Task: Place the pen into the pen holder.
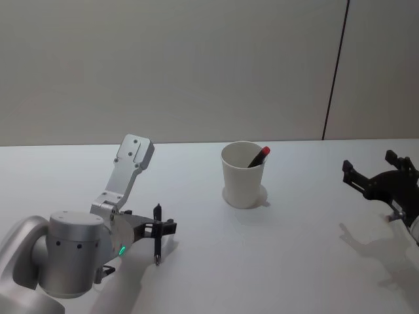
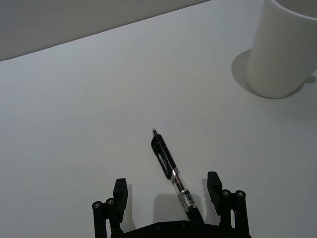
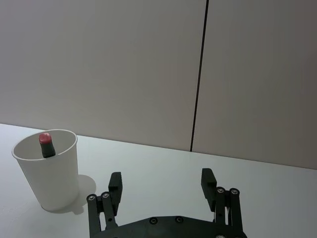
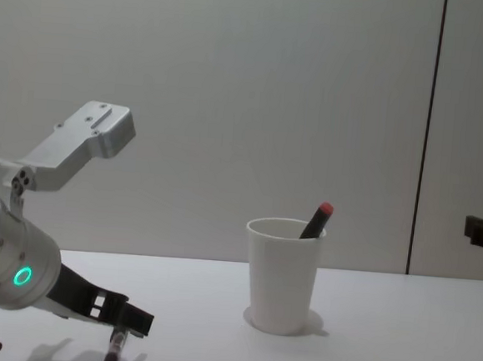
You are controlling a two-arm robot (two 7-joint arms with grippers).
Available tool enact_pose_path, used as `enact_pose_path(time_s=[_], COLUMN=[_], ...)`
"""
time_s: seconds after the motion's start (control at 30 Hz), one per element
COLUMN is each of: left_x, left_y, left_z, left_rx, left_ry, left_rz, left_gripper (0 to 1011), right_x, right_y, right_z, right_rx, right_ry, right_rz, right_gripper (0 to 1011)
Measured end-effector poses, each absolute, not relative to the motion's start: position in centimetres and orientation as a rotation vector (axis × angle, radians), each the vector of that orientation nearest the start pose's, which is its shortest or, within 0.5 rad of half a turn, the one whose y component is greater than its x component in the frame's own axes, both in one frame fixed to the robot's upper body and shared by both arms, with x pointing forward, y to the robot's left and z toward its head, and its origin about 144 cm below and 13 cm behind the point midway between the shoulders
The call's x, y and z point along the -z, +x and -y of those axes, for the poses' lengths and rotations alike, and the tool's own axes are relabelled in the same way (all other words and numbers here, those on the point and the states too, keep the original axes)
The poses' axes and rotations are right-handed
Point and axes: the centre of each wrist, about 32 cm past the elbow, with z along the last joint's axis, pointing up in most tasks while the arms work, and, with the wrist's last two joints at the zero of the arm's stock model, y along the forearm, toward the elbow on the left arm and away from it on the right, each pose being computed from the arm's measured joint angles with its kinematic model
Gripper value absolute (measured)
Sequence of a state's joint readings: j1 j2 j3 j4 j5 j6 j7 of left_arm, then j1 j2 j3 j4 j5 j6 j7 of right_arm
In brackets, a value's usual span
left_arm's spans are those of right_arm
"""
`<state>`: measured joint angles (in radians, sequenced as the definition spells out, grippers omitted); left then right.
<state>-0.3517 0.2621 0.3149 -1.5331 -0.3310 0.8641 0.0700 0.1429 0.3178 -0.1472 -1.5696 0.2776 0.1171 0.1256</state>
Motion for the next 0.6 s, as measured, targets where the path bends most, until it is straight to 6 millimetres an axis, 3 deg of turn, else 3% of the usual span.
enact_pose_path(time_s=[0.6], left_x=[-122.72], left_y=[53.51], left_z=[-20.92], left_rx=[-1.304], left_ry=[0.605], left_rz=[-0.388], left_gripper=[1001], right_x=[-118.99], right_y=[49.53], right_z=[27.51], right_rx=[1.311], right_ry=[-0.06], right_rz=[0.026], right_gripper=[1002])
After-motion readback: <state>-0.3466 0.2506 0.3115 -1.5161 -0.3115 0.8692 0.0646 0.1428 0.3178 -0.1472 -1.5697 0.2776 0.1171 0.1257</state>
